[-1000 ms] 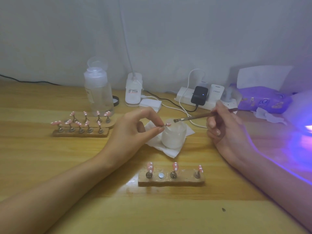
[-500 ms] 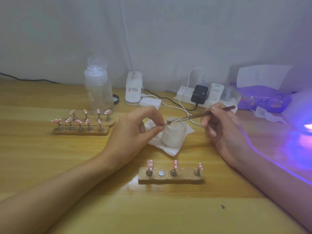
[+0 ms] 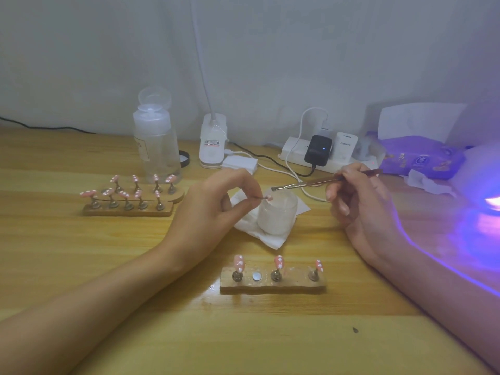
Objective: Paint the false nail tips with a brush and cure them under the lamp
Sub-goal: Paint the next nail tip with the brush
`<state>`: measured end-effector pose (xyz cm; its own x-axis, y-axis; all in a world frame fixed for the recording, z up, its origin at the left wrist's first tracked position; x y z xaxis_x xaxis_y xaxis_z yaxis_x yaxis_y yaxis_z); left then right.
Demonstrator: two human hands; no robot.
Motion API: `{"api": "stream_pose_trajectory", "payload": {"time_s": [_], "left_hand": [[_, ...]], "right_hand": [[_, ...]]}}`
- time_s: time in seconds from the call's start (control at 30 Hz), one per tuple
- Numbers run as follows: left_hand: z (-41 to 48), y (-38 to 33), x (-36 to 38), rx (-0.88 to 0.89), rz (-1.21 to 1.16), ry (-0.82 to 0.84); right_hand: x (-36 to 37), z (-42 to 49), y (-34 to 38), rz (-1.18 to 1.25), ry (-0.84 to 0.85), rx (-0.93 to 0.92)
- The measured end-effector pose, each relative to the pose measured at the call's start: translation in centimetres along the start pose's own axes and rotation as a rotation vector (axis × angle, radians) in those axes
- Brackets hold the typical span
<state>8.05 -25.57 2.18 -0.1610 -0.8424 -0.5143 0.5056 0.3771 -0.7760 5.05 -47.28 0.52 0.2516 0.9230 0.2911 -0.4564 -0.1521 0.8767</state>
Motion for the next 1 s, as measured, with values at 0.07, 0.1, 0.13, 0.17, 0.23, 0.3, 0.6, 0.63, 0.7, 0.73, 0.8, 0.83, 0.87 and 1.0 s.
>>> {"api": "stream_pose_trajectory", "payload": {"time_s": [0.07, 0.1, 0.13, 0.17, 0.23, 0.3, 0.6, 0.63, 0.7, 0.73, 0.8, 0.83, 0.87, 1.0], "left_hand": [[0.01, 0.04, 0.0, -0.002, 0.001, -0.002], [0.0, 0.07, 0.0, -0.003, 0.0, -0.004], [0.0, 0.1, -0.02, -0.005, 0.0, -0.005], [-0.01, 0.11, -0.03, -0.005, 0.001, -0.005], [-0.03, 0.12, -0.05, -0.006, 0.001, -0.003], [-0.03, 0.12, -0.03, -0.007, -0.002, -0.001], [-0.1, 0.09, -0.07, -0.02, -0.009, -0.003], [-0.12, 0.05, -0.08, -0.021, -0.01, -0.002], [-0.13, 0.06, -0.06, -0.029, -0.017, 0.003], [-0.14, 0.07, -0.04, -0.033, -0.02, 0.005], [-0.17, 0.06, -0.07, -0.04, -0.029, 0.004], [-0.16, 0.04, -0.1, -0.043, -0.038, 0.005], [-0.13, 0.03, -0.11, -0.047, -0.052, 0.006], [-0.02, 0.33, -0.1, -0.071, -0.101, 0.015]], "right_hand": [[0.48, -0.02, 0.12, -0.028, 0.046, -0.021], [0.6, -0.03, 0.05, -0.047, 0.056, -0.022], [0.52, -0.01, -0.07, -0.059, 0.049, -0.016], [0.26, 0.02, -0.19, -0.063, 0.028, -0.007], [-0.19, 0.02, -0.21, -0.044, -0.008, -0.003], [-0.17, 0.07, 0.08, -0.042, 0.007, -0.032], [-0.02, 0.08, 0.21, -0.038, 0.028, -0.06], [0.29, 0.05, 0.31, -0.049, 0.058, -0.072], [0.39, 0.03, 0.09, -0.084, 0.066, -0.059], [0.12, 0.05, -0.09, -0.091, 0.04, -0.041], [-0.35, 0.05, -0.17, -0.065, -0.008, -0.023], [-0.36, 0.06, -0.04, -0.048, -0.01, -0.029], [-0.21, 0.08, 0.12, -0.04, 0.008, -0.041], [0.36, 0.06, -0.04, -0.096, 0.062, -0.045]]}}
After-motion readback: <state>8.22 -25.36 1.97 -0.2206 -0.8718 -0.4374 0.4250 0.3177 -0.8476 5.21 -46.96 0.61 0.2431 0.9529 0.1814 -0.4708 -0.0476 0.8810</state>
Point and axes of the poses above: each hand's wrist, its own z-axis towards the middle knuckle, its own x-axis out of the palm, y = z × x, the point moved 9 cm from there along z, towards the middle knuckle, and after that the axes turned 12 degrees about -x, right-handed, at the moved point
